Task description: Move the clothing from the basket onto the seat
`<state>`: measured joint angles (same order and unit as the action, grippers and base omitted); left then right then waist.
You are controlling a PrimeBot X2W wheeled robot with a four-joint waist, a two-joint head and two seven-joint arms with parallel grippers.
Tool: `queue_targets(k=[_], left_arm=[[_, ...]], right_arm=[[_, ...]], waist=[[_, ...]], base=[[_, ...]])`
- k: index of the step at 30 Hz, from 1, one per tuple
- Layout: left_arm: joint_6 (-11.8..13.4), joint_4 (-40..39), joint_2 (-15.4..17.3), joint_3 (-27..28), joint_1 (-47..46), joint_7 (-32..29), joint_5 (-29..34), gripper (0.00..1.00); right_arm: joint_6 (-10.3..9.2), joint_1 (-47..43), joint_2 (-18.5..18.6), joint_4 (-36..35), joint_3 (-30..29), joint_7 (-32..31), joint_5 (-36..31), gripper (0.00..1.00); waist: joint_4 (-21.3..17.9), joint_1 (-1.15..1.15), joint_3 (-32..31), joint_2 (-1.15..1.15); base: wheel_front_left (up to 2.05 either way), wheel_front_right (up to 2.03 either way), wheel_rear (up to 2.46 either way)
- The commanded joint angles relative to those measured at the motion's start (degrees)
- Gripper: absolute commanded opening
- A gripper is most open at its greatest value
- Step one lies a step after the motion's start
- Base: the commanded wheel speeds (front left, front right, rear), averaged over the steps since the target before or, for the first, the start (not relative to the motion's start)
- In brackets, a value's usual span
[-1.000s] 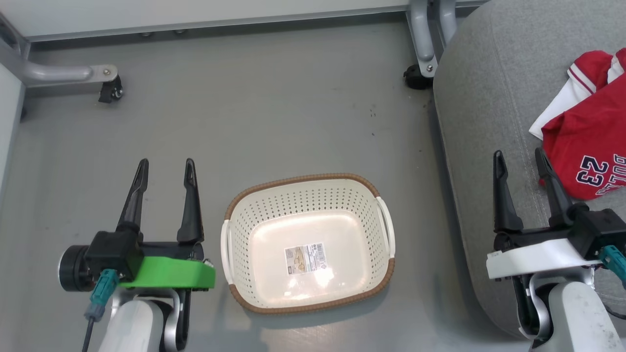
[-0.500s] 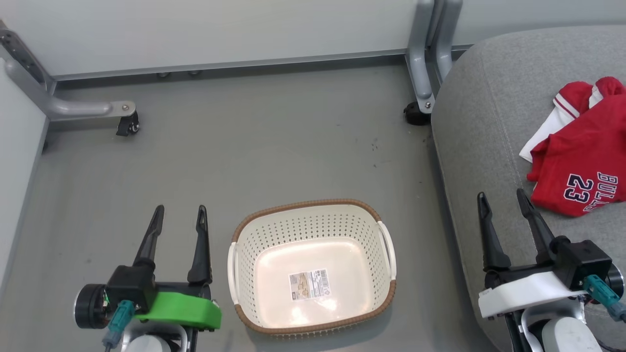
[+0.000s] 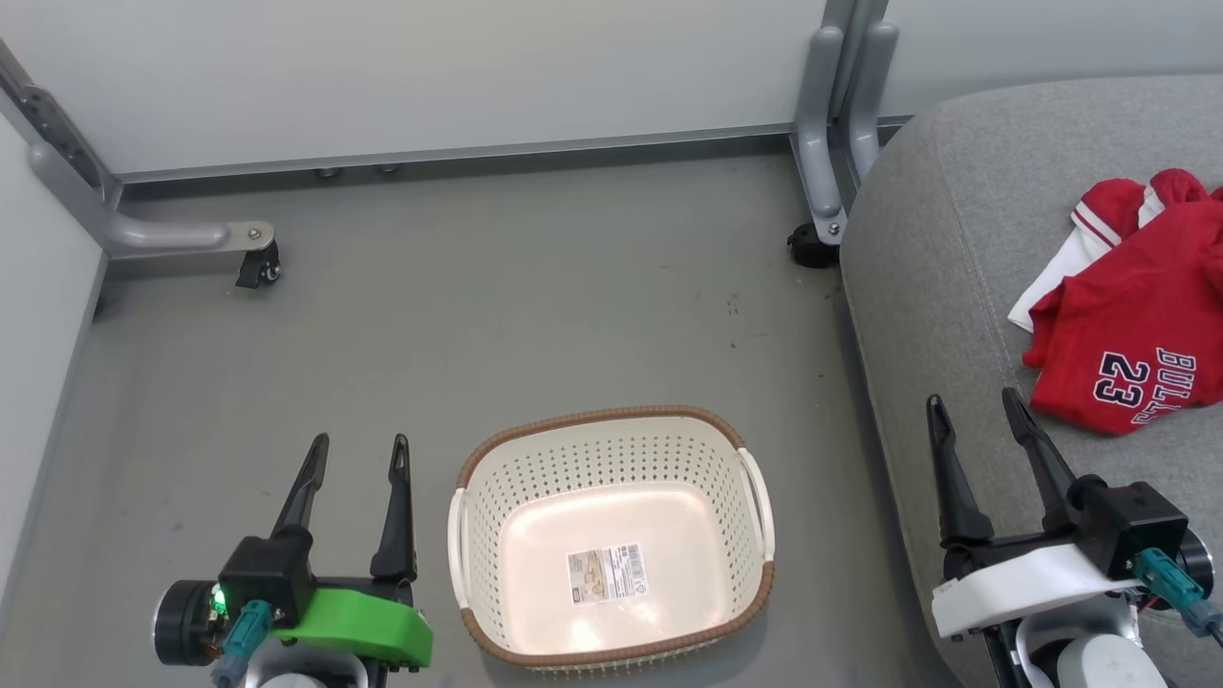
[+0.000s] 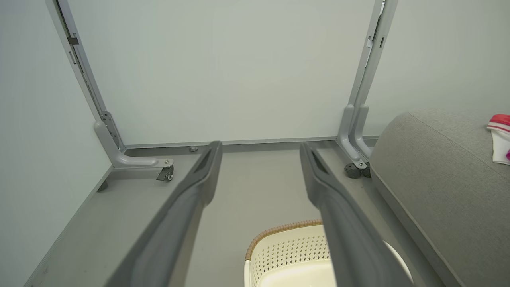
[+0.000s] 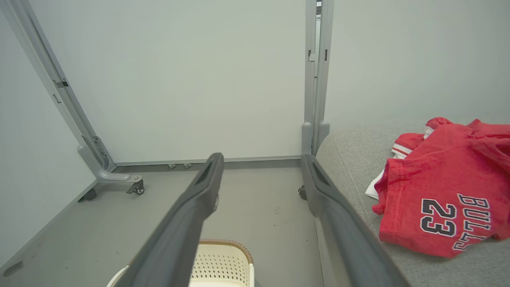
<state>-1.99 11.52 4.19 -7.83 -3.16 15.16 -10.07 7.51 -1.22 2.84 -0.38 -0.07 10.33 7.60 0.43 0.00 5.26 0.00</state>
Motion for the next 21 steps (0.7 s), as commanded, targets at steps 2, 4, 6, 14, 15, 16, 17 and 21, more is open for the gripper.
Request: queue_targets(k=[2,4,6,14,15,16,17,21], left_arm=[[-0.3,0.4,-0.3,0.3,-0.2,0.0,0.5,1.00],[-0.4,0.5,-0.4,0.5,-0.4,0.0,0.7,1.00],[-0.5,0.6,-0.5,0.6,-0.4,0.0,0.9,1.00],[-0.6,1.0,-0.7,0.8,-1.0,0.0,1.8,1.00],[-0.7,1.0,-0.8,0.7,-1.1,0.0,1.8,1.00],[-0.8,0.9,-0.8,0.7,-1.2,0.0,1.8,1.00],[-0.6,1.0,-0.9,0.5,-0.2,0.0,1.2,0.00],[-0.6,2.7,-1.2,0.5,0.3,-0.2,0.0,0.00]], right_arm=[[-0.03,-1.0,0.1,-0.2,0.0,-0.2,0.3,1.00],[-0.03,-1.1,0.1,-0.2,0.0,-0.2,0.2,1.00],[-0.03,-1.0,0.1,-0.1,0.0,-0.3,0.3,1.00],[-0.04,-0.9,0.1,0.1,-0.1,-0.3,0.3,1.00],[-0.04,-1.0,0.1,0.1,-0.1,-0.2,0.3,1.00],[-0.03,-1.0,0.1,0.2,-0.1,-0.2,0.4,1.00],[0.00,-0.3,0.0,0.2,0.0,-0.3,0.1,0.00],[0.00,-0.8,-0.3,1.7,0.2,-0.4,1.1,0.00]], waist=[[0.1,0.00,-0.1,0.00],[0.2,0.00,-0.1,0.00],[0.3,0.00,-0.1,0.00],[0.7,0.00,-0.1,0.00],[0.7,0.00,-0.1,0.00],[0.8,0.00,-0.1,0.00],[0.8,0.00,-0.1,0.00],[0.8,0.00,-0.2,0.00]], base=[[0.00,0.00,0.00],[0.00,0.00,0.00],[0.00,0.00,0.00],[0.00,0.00,0.00],[0.00,0.00,0.00],[0.00,0.00,0.00],[0.00,0.00,0.00],[0.00,0.00,0.00]])
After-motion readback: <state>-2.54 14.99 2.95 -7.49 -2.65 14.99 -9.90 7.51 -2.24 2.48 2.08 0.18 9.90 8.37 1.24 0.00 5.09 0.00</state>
